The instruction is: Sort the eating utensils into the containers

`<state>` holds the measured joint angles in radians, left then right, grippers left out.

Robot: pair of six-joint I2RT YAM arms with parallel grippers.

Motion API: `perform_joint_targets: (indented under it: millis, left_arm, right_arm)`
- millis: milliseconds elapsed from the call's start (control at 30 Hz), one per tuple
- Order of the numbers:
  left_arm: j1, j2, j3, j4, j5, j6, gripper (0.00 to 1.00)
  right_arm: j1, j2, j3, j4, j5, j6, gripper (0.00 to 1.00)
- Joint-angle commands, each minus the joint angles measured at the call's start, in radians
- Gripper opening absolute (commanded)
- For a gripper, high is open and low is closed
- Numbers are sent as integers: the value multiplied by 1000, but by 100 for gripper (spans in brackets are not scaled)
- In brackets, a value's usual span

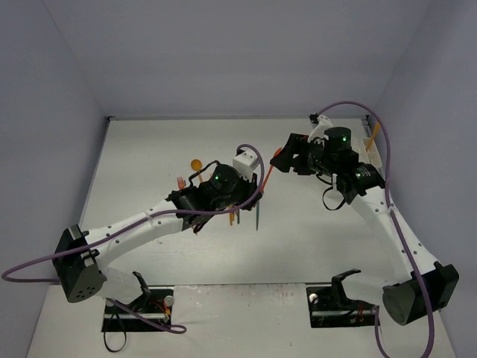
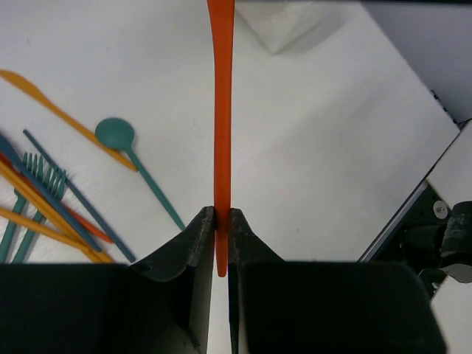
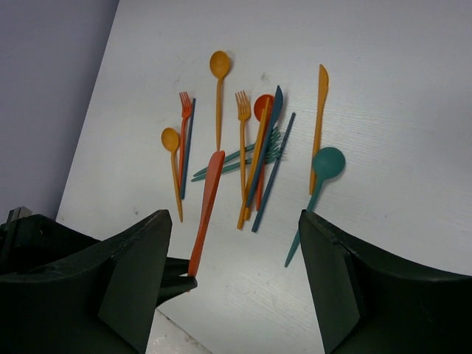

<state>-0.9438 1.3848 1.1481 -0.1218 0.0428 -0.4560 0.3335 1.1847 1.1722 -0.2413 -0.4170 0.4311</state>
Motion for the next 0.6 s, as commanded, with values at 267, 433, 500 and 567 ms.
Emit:
perform_joint_targets:
  millis: [267,433,500,567]
  left_arm:
    - [-16,-35,31,176,24,55,0]
    - [-16,-32,28,165,15,57,0]
    - [-16,-27,27,162,14,54,0]
    - [-16,-22,28,158,14,46,2]
  right_arm:
    - [88,59,90,89,31,54,53]
    - [97,36,89,88,102,43,16]
    - [98,25,88,87,130,36,6]
    - [98,18,86,86,150,30,0]
